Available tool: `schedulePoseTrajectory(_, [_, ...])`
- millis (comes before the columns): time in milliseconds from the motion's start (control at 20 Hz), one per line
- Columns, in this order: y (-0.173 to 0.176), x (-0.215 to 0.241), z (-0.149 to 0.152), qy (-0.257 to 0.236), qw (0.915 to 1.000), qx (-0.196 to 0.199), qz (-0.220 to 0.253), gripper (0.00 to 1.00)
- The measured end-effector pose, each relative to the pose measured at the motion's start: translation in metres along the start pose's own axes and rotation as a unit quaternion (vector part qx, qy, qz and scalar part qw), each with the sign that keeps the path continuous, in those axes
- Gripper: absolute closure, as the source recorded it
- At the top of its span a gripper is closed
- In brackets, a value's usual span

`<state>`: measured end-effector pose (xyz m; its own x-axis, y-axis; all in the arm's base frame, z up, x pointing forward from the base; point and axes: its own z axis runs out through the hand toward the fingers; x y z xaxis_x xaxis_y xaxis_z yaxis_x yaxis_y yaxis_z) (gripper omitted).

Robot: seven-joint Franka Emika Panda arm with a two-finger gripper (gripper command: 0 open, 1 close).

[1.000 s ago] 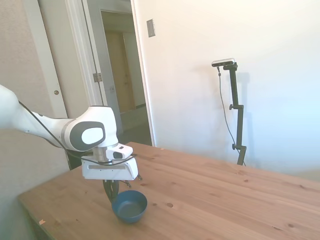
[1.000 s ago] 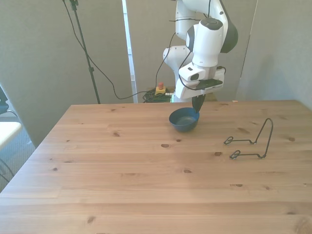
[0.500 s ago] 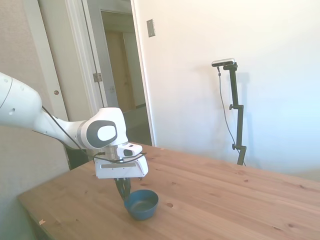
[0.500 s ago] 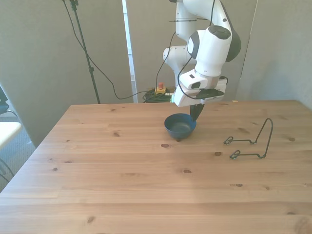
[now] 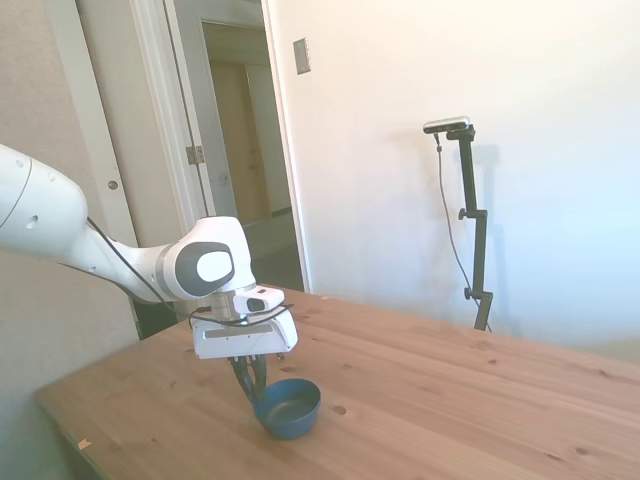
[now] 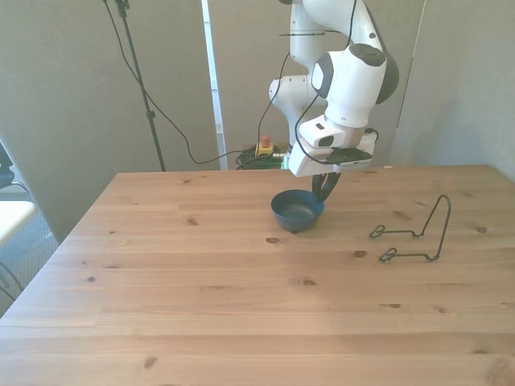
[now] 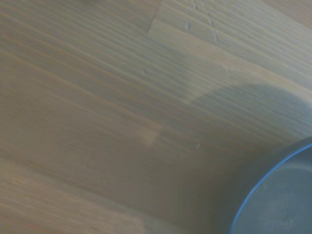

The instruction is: Unload the bowl

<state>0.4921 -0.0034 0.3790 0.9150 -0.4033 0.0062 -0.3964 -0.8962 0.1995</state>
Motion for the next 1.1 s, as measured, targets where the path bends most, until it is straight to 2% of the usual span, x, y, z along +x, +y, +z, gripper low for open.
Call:
schedulePoseTrajectory(650, [0.002,-0.001,-0.010,0.014,0.9999,-0.003,0.007,0.00])
schedulePoseTrajectory(900, [0.003,-0.008,-0.035,0.038,0.9992,0.009,0.007,0.00])
schedulePoseTrajectory(1100, [0.002,-0.024,-0.063,0.059,0.9975,0.038,0.005,0.00])
